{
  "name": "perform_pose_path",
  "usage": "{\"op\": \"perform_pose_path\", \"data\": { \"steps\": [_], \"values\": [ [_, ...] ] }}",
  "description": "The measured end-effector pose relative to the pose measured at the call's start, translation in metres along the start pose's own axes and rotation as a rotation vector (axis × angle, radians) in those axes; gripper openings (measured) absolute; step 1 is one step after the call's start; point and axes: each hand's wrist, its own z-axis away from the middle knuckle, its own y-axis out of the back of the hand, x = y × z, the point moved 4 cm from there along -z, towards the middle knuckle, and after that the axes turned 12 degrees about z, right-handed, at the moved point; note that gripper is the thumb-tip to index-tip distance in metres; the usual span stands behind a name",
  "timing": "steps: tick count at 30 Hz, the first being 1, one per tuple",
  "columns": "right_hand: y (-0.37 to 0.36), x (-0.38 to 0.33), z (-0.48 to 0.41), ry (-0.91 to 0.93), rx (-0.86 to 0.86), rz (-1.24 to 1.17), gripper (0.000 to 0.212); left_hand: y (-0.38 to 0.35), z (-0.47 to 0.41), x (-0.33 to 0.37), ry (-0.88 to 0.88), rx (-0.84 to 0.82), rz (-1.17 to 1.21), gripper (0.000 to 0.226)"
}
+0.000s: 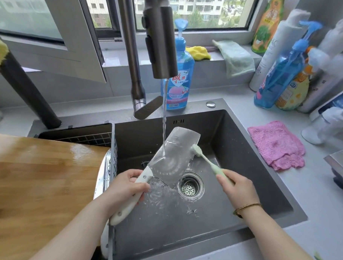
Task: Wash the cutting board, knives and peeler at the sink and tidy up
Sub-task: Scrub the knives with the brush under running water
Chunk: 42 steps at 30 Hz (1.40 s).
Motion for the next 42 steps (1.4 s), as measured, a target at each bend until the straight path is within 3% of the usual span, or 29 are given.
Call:
{"op": "perform_pose_path", "data": {
  "steps": [4, 9, 15, 18, 20, 22, 24, 27, 31, 33, 37, 42],
  "values": [
    [-0.020, -0.023, 0.015, 0.205, -0.206, 0.084, 0.023, 0.000, -0.003, 0.001, -0.005, -0.005, -0.051, 0.017],
    [-0.010, 0.004, -0.008, -0.106, -0.031, -0.048, 0.020, -0.003, 0.000, 0.008, -0.125, 0.015, -0.285, 0.026],
    [-0.004, -0.009, 0.012, -0.062, 0.020, -0.413, 0.015, -0.005, 0.011, 0.035, -0.440, 0.160, -0.928, 0.024],
    [-0.004, -0.016, 0.021, -0.050, 0.069, -0.469, 0.015, -0.002, 0.015, 0.041, -0.482, 0.265, -1.089, 0.030],
    [-0.007, -0.015, 0.029, -0.061, 0.126, -0.466, 0.009, 0.001, 0.016, 0.040, -0.626, 0.321, -1.140, 0.039],
    [-0.007, -0.017, 0.034, -0.041, 0.154, -0.446, 0.027, 0.004, 0.016, 0.040, -0.676, 0.310, -1.261, 0.055],
    [-0.009, -0.025, 0.037, 0.026, 0.132, -0.363, 0.031, 0.011, 0.013, 0.035, -0.648, 0.366, -1.257, 0.058],
    [-0.018, -0.048, 0.036, 0.121, 0.022, -0.220, 0.016, 0.013, 0.014, 0.029, -0.636, 0.340, -1.269, 0.056],
    [-0.032, -0.074, 0.033, 0.203, -0.129, 0.029, 0.023, 0.014, 0.011, 0.027, -0.706, 0.354, -1.272, 0.053],
    [-0.035, -0.076, 0.029, 0.172, -0.189, 0.125, 0.024, 0.015, 0.009, 0.027, -0.731, 0.350, -1.270, 0.051],
    [-0.026, -0.060, 0.010, -0.008, -0.102, 0.162, 0.028, 0.015, 0.006, 0.022, -0.779, 0.330, -1.258, 0.049],
    [-0.056, -0.085, 0.027, 0.148, -0.272, 0.215, 0.023, 0.012, -0.002, 0.011, -0.830, 0.295, -1.173, 0.083]
  ]
}}
